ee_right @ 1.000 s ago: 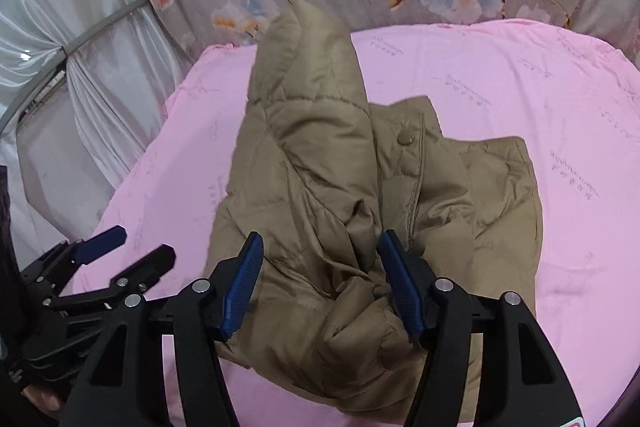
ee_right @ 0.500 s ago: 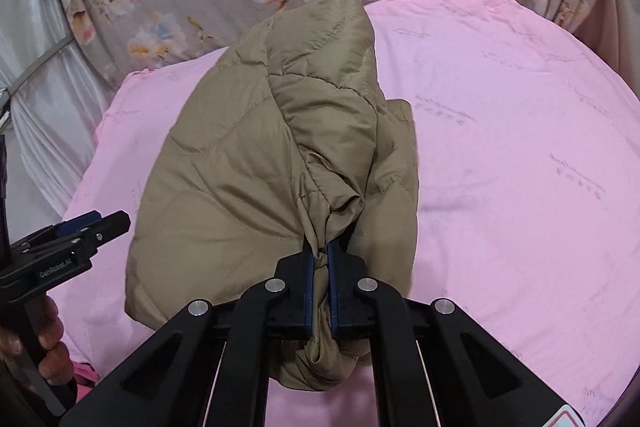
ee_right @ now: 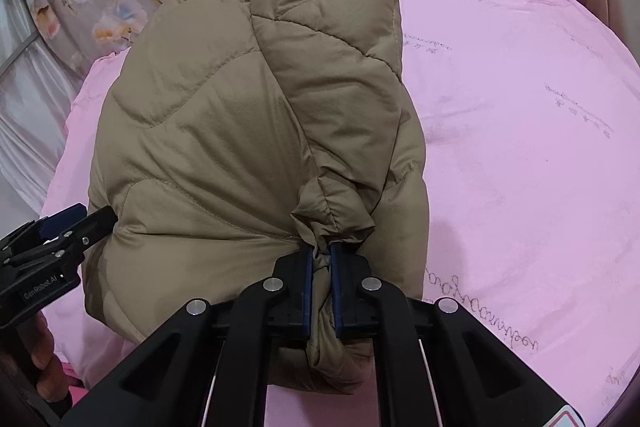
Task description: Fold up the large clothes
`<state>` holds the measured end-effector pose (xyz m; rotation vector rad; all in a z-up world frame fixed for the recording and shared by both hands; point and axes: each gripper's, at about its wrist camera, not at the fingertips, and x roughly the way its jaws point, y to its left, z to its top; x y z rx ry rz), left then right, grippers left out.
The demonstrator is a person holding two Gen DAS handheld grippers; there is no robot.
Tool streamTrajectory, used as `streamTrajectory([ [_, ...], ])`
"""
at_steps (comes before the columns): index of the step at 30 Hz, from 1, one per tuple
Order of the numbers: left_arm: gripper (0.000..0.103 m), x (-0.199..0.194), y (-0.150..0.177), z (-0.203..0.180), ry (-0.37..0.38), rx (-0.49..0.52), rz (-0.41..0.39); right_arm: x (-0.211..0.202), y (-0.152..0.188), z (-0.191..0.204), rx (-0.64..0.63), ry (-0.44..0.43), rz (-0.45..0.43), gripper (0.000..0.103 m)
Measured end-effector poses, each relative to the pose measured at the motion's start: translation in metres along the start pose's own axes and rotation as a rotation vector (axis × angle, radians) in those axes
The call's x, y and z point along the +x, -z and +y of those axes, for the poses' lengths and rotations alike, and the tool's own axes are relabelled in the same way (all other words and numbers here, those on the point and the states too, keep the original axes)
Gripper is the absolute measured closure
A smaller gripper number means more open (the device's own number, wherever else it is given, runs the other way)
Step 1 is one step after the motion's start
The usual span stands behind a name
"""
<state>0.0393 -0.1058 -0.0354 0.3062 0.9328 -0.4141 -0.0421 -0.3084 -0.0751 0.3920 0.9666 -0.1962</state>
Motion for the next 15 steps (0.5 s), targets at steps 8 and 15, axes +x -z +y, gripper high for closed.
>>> streamTrajectory([
  [8, 0.032, 0.009, -0.003, 0.000, -0.058, 0.002, -0.020, 0.017, -0.013, 0.014, -0.066, 0.034, -0.024, 0.091],
  [15, 0.035, -0.024, -0.033, 0.041, 0.031, -0.099, -0.059, -0.055, -0.026, 0.001, -0.019, -0.052, -0.100, 0.088],
])
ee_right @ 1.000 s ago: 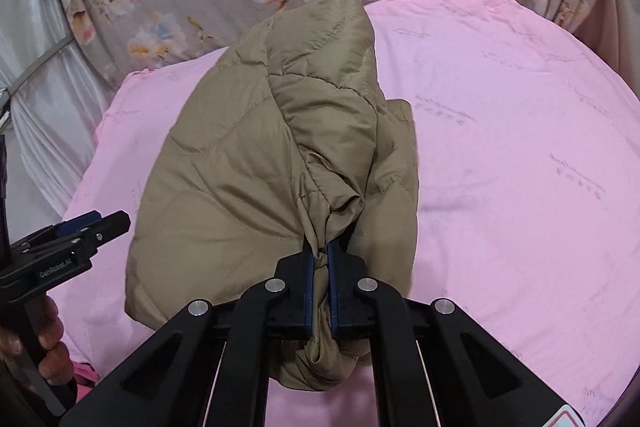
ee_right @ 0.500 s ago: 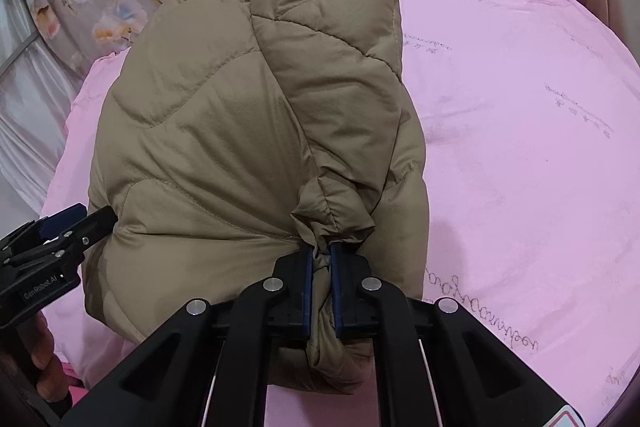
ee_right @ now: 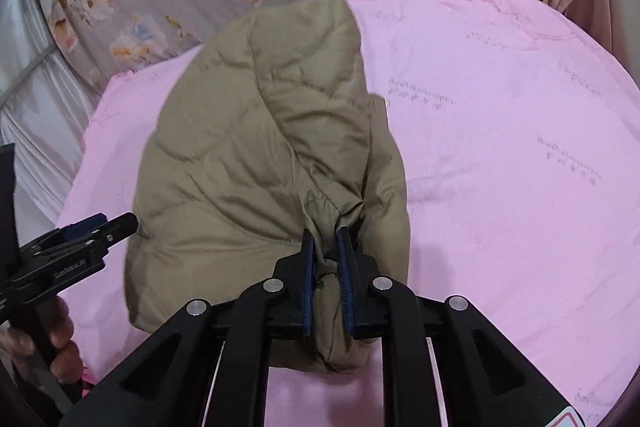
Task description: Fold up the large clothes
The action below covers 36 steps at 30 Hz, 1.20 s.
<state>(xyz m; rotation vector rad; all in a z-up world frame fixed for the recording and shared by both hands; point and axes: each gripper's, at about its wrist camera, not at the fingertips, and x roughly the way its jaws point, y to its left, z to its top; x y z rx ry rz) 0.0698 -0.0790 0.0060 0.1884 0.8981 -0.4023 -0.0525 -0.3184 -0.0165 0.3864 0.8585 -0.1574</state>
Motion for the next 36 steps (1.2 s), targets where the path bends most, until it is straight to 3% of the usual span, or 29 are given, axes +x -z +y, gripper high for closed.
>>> streamTrajectory([
  [4, 0.034, -0.013, -0.045, -0.003, -0.003, 0.005, -0.097, -0.032, -0.040, -0.002, 0.039, -0.073, -0.123, 0.082],
  [7, 0.034, -0.001, -0.076, -0.013, 0.005, 0.003, -0.104, -0.022, -0.074, 0.004, 0.047, -0.056, -0.159, 0.081],
  [9, 0.034, 0.015, -0.095, -0.019, 0.010, 0.001, -0.087, 0.004, -0.106, 0.005, 0.081, -0.090, -0.131, 0.081],
  [13, 0.034, 0.046, -0.122, -0.030, -0.023, 0.005, -0.070, 0.051, -0.130, 0.006, 0.142, -0.130, -0.059, 0.080],
  [21, 0.031, 0.114, -0.129, -0.037, -0.071, 0.017, -0.018, 0.132, -0.112, -0.002, 0.144, -0.067, 0.056, 0.090],
  [36, 0.030, 0.148, -0.117, -0.044, -0.097, 0.015, -0.035, 0.168, -0.095, -0.007, 0.108, -0.052, 0.069, 0.093],
])
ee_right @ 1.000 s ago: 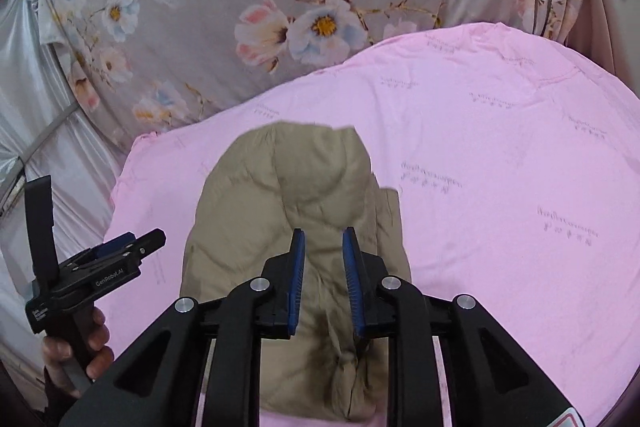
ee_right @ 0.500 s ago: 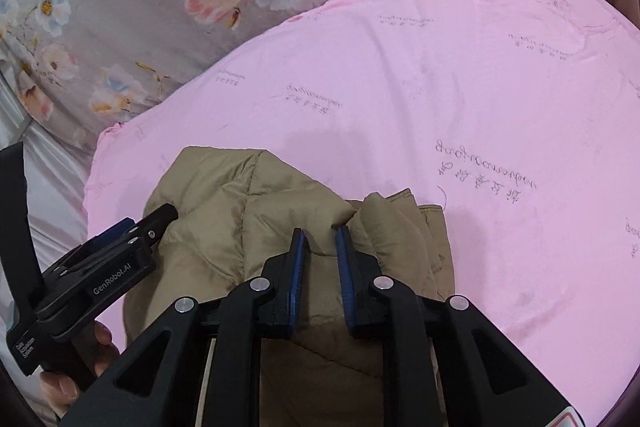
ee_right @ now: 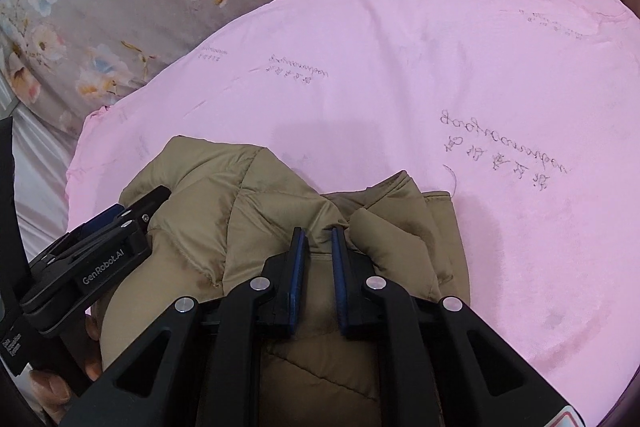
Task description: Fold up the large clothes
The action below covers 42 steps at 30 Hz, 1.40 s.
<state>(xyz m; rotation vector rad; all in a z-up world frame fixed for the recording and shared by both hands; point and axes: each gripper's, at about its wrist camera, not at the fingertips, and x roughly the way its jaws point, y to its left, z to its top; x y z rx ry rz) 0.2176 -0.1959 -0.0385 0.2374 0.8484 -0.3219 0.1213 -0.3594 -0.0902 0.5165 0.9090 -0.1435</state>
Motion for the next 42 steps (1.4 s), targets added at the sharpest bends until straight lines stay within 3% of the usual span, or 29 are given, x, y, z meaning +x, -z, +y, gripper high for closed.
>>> streamTrajectory([
  [13, 0.030, 0.008, 0.005, -0.008, -0.047, 0.025, -0.035, 0.000, -0.003, 0.001, 0.000, 0.022, 0.006, 0.094],
  [15, 0.030, -0.003, 0.008, -0.004, -0.025, 0.033, -0.035, -0.029, -0.001, 0.006, 0.017, 0.012, -0.001, 0.091],
  [16, 0.030, -0.014, 0.011, 0.000, -0.016, 0.030, -0.028, -0.048, 0.002, 0.010, 0.009, -0.006, -0.014, 0.084],
  [19, 0.030, -0.058, 0.027, 0.012, 0.048, 0.031, -0.025, -0.098, 0.022, 0.019, -0.079, 0.022, -0.031, 0.084],
  [22, 0.030, -0.096, 0.055, 0.020, 0.101, 0.074, -0.002, -0.120, 0.049, 0.020, -0.130, 0.040, 0.016, 0.084],
  [28, 0.029, -0.103, 0.113, 0.022, 0.139, 0.073, 0.089, -0.101, 0.097, 0.014, -0.131, 0.059, 0.118, 0.084],
  [34, 0.020, -0.098, 0.127, 0.021, 0.085, 0.090, 0.056, -0.091, 0.111, 0.008, -0.100, 0.042, 0.090, 0.084],
  [38, 0.019, -0.094, 0.132, 0.015, 0.041, 0.122, 0.021, -0.087, 0.120, 0.014, -0.139, 0.078, 0.054, 0.084],
  [42, 0.019, -0.093, 0.130, 0.019, 0.056, 0.117, 0.030, -0.095, 0.111, 0.005, -0.101, 0.038, 0.085, 0.084],
])
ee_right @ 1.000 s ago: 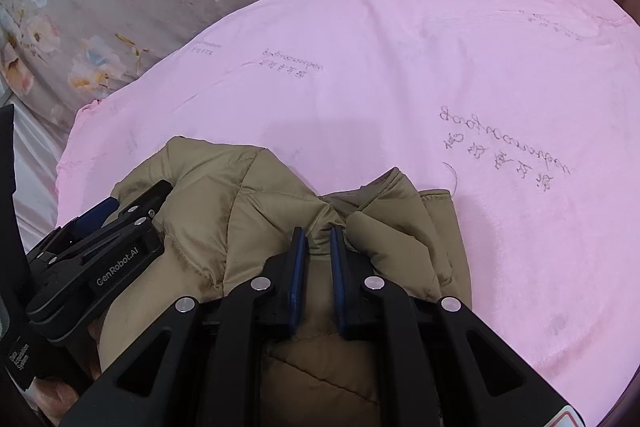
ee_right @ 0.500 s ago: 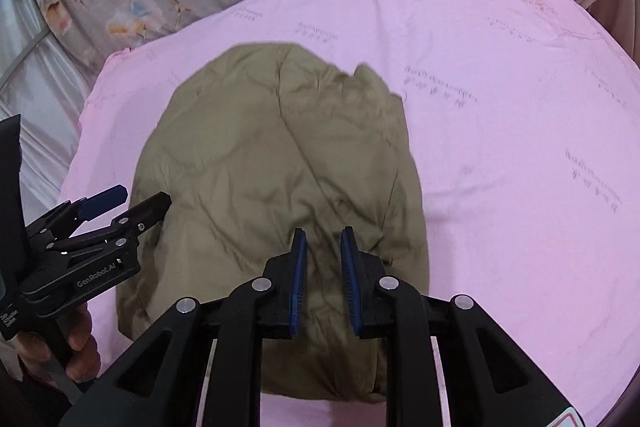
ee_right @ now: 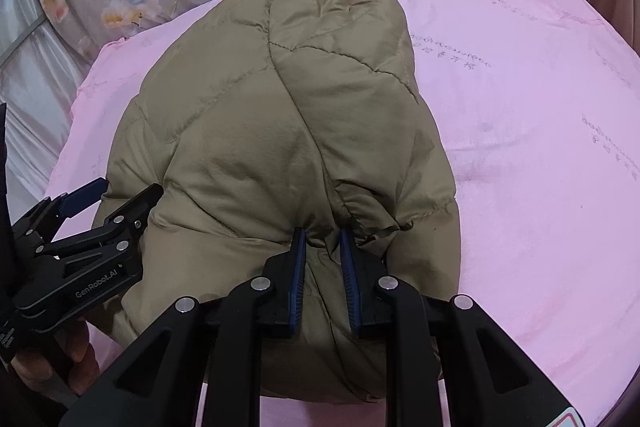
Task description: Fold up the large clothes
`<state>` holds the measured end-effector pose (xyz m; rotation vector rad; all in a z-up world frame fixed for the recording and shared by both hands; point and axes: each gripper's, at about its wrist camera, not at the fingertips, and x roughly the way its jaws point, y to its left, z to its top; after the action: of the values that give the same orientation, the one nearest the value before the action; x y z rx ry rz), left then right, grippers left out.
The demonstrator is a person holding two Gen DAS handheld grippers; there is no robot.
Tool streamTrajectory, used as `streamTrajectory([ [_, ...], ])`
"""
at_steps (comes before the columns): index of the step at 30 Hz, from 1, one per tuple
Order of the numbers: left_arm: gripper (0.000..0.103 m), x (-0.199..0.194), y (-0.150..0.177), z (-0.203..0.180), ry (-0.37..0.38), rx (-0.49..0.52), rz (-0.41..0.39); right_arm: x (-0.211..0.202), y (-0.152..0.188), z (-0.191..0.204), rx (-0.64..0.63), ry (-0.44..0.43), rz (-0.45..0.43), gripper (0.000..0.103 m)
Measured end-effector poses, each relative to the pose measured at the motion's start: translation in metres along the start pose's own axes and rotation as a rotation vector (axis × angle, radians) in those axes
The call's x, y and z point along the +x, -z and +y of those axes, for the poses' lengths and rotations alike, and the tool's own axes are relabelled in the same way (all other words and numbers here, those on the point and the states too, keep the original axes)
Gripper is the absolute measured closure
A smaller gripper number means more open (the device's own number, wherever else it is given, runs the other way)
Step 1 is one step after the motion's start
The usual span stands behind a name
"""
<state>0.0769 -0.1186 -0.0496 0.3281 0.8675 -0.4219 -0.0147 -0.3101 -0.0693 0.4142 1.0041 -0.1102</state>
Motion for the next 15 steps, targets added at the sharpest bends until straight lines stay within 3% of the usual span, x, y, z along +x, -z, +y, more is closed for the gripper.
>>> streamTrajectory([
  [3, 0.019, -0.005, -0.004, 0.020, 0.091, -0.056, 0.050, -0.032, -0.011, -0.027, 0.096, -0.093, -0.044, 0.082],
  [6, 0.013, -0.010, 0.000, 0.042, 0.142, -0.113, 0.075, -0.052, -0.019, -0.063, 0.176, -0.101, -0.079, 0.059],
  [8, 0.011, -0.011, 0.002, 0.052, 0.158, -0.128, 0.091, -0.045, -0.020, -0.085, 0.232, -0.143, -0.016, 0.055],
  [11, 0.011, -0.004, 0.007, 0.067, 0.257, -0.187, 0.146, -0.020, -0.009, -0.100, 0.288, -0.227, 0.099, 0.051],
  [15, 0.010, 0.009, 0.015, 0.082, 0.390, -0.277, 0.213, 0.006, 0.016, -0.085, 0.319, -0.368, 0.203, 0.046],
])
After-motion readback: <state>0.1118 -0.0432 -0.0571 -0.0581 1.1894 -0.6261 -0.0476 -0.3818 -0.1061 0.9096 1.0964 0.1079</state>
